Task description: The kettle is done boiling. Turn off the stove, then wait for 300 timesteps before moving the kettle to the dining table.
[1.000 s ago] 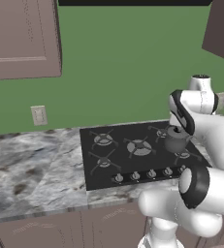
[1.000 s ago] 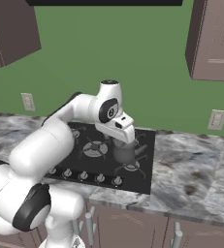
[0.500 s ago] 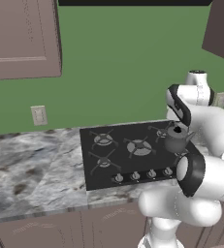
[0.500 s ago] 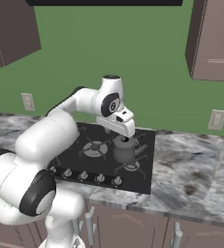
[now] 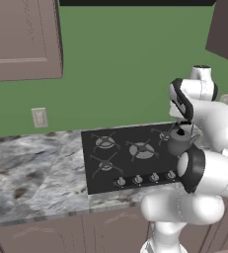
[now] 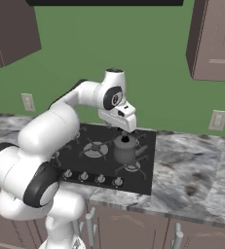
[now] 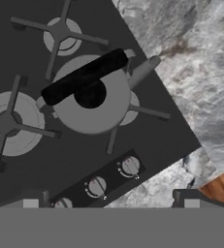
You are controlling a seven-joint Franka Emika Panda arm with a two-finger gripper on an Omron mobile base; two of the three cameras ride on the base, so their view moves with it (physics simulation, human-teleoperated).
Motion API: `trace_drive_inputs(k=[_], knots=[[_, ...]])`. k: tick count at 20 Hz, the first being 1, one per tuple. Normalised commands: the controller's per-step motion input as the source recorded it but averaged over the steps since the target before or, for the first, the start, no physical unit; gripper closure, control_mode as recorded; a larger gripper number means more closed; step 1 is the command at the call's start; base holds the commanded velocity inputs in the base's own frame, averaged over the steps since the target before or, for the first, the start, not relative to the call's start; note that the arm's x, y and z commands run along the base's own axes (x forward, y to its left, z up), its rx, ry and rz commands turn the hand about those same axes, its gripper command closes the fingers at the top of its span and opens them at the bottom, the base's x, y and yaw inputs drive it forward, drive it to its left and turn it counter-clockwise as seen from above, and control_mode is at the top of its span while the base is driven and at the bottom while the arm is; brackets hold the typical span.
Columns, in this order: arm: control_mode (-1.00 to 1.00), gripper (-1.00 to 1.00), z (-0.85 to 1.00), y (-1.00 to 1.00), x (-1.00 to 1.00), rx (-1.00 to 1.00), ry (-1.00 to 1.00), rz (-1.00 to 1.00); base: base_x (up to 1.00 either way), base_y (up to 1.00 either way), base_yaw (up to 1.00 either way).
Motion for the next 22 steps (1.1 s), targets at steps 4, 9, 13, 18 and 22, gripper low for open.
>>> trace_drive_inputs(k=[4,9,13,18,22], knots=[[-1.00,-1.00,0.05,0.00,0.06,0.01,0.00,-0.13,0.00,0.00,0.00],[-1.00,-1.00,0.00,0.00,0.04,0.00,0.00,-0.14,0.00,0.00,0.00],[-1.00,-1.00,0.00,0.00,0.10,0.00,0.00,-0.15,0.00,0.00,0.00],[-1.00,-1.00,0.00,0.00,0.10,0.00,0.00,-0.14,0.00,0.00,0.00],[-1.00,-1.00,0.00,0.00,0.14,0.00,0.00,-0.14,0.00,0.00,0.00]])
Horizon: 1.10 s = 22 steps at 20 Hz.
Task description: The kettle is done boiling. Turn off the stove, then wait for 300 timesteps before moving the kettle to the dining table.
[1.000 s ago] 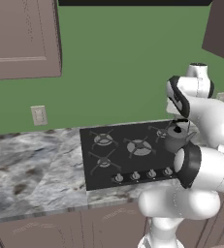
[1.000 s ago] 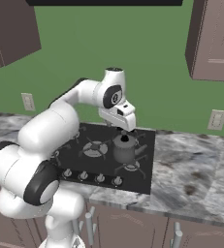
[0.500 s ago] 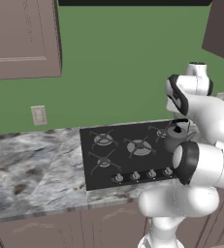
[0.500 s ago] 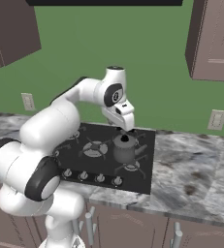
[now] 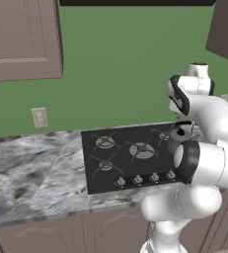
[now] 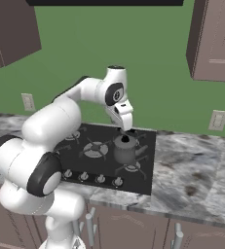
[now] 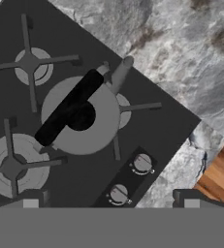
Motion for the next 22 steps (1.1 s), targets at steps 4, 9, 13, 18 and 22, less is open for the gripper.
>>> trace_drive_inputs(k=[4,9,13,18,22], knots=[[-1.00,-1.00,-0.02,0.00,0.14,0.00,0.00,-0.13,0.00,0.00,0.00],[-1.00,-1.00,-0.08,0.00,0.17,0.00,0.00,-0.11,0.00,0.00,0.00],[-1.00,-1.00,-0.10,0.00,0.17,0.00,0.00,-0.09,0.00,0.00,0.00],[-1.00,-1.00,-0.07,0.00,0.23,0.00,0.00,-0.07,0.00,0.00,0.00],[-1.00,-1.00,-0.07,0.00,0.18,0.00,0.00,-0.05,0.00,0.00,0.00]])
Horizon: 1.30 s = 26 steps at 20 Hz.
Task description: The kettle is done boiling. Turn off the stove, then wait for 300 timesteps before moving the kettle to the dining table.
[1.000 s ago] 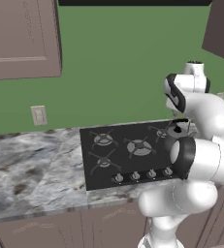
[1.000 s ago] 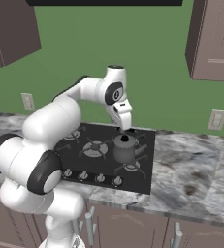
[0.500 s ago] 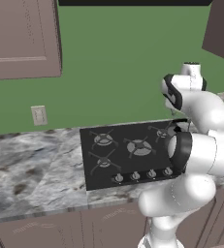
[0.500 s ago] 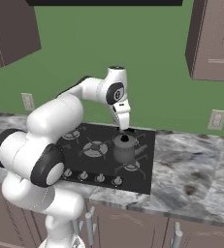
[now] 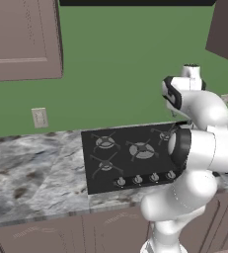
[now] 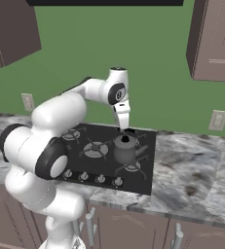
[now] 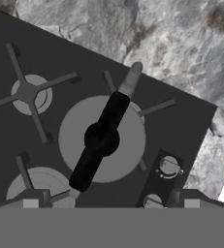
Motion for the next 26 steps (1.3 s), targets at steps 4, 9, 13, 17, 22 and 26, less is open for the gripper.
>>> trace_drive_inputs(k=[4,9,13,17,22,26], knots=[[-1.00,-1.00,-0.10,0.00,0.03,0.00,0.00,-0.02,0.00,0.00,0.00],[-1.00,-1.00,-0.12,0.00,0.06,0.00,0.00,-0.02,0.00,0.00,0.00],[-1.00,-1.00,-0.12,0.00,0.09,0.00,0.02,-0.02,0.00,0.00,0.00],[-1.00,-1.00,-0.10,0.00,0.10,0.00,0.02,-0.02,0.00,0.00,0.00],[-1.00,-1.00,-0.09,0.00,0.10,0.00,0.02,-0.02,0.00,0.00,0.00],[-1.00,-1.00,-0.08,0.00,0.11,0.00,0.02,-0.02,0.00,0.00,0.00]])
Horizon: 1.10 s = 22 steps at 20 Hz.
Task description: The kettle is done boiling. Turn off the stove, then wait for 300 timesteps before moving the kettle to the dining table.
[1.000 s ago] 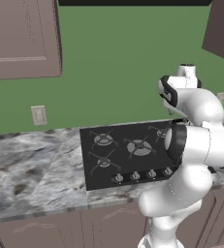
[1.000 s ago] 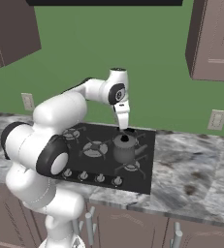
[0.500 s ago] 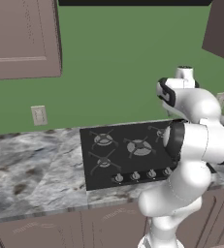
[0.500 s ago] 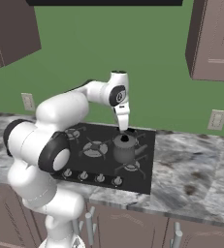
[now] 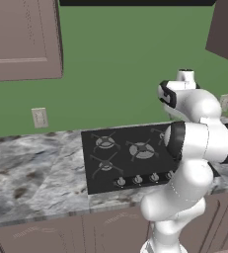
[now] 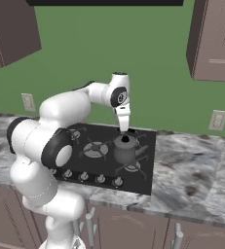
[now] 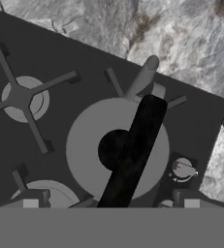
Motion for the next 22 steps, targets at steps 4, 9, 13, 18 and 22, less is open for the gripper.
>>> trace_drive_inputs(k=[4,9,13,18,22], knots=[[-1.00,-1.00,-0.09,-0.01,0.10,0.00,0.02,-0.02,0.00,0.00,0.00],[-1.00,-1.00,-0.12,0.00,0.01,0.00,0.00,-0.01,0.00,0.00,0.00],[-1.00,-1.00,-0.12,0.00,0.00,0.00,0.00,0.00,0.00,0.00,0.00],[-1.00,1.00,-0.21,0.03,0.02,0.00,0.01,0.00,0.00,0.00,0.00],[-1.00,1.00,-0.10,0.01,0.00,0.00,0.02,0.00,0.00,0.00,0.00]])
